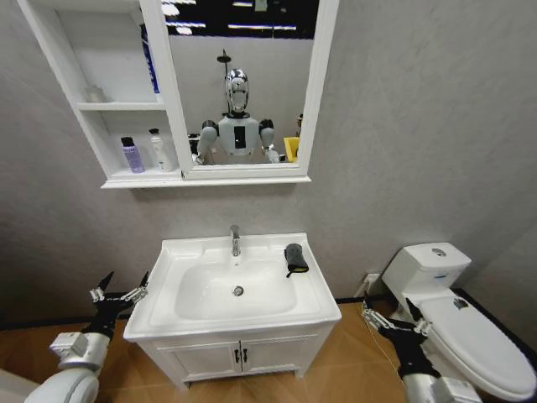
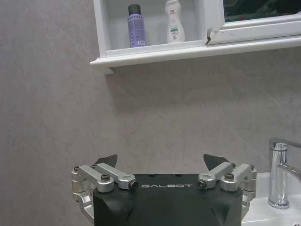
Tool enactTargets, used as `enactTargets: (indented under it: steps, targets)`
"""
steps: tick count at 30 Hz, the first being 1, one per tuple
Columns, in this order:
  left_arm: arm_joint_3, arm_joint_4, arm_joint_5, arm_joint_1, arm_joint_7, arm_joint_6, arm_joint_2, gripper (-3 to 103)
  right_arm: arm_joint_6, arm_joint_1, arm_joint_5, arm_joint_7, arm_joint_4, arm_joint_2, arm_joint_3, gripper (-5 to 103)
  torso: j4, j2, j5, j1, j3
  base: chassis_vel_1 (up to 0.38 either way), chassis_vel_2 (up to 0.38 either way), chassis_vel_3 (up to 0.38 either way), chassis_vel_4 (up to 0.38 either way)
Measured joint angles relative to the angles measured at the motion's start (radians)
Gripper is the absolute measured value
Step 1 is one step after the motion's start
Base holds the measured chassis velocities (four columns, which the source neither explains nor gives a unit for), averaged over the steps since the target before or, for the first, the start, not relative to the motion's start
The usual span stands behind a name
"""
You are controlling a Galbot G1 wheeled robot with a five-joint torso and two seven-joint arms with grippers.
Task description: Move facial cleanser and shampoo from washbasin to cabinet, then wipe washbasin with towel.
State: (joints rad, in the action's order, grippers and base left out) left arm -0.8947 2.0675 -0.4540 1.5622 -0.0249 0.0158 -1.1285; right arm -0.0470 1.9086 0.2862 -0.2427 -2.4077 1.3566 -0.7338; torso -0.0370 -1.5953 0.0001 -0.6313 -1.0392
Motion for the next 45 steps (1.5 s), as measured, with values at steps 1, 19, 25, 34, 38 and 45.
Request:
enactTargets:
  steps: [1, 19, 25, 34, 38, 45]
  targets:
    - [0.000, 0.000, 0.000, 0.000, 0.000, 0.000, 0.000, 100, 0.000, 0.000, 0.000, 0.000, 0.000, 0.000, 0.000, 100, 0.0000, 0.000, 0.0000, 0.000, 0.000, 0.000, 0.000, 0.000, 0.000]
    - [0.000, 0.000, 0.000, 0.000, 0.000, 0.000, 0.000, 100, -0.004, -0.023, -0.041, 0.066, 0.028, 0.001, 0.072, 100, 0.0004, 0.000, -0.0001, 0.000, 0.000, 0.000, 0.000, 0.000, 0.000]
    - [0.000, 0.000, 0.000, 0.000, 0.000, 0.000, 0.000, 100, -0.004, -0.025, -0.041, 0.066, 0.029, 0.000, 0.073, 100, 0.0004, 0.000, -0.0001, 0.000, 0.000, 0.000, 0.000, 0.000, 0.000]
    - [0.000, 0.000, 0.000, 0.000, 0.000, 0.000, 0.000, 100, -0.004, -0.026, -0.040, 0.066, 0.030, 0.000, 0.073, 100, 0.0004, 0.000, -0.0001, 0.000, 0.000, 0.017, -0.012, -0.018, 0.013]
    - [0.000, 0.000, 0.000, 0.000, 0.000, 0.000, 0.000, 100, -0.004, -0.026, -0.040, 0.066, 0.030, 0.000, 0.073, 100, 0.0002, 0.000, -0.0001, 0.000, 0.000, 0.130, -0.098, -0.119, 0.109]
    - [0.000, 0.000, 0.000, 0.000, 0.000, 0.000, 0.000, 100, -0.003, -0.026, -0.040, 0.066, 0.031, 0.000, 0.073, 100, 0.0003, 0.000, 0.0003, 0.000, 0.000, 0.197, -0.192, -0.168, 0.201]
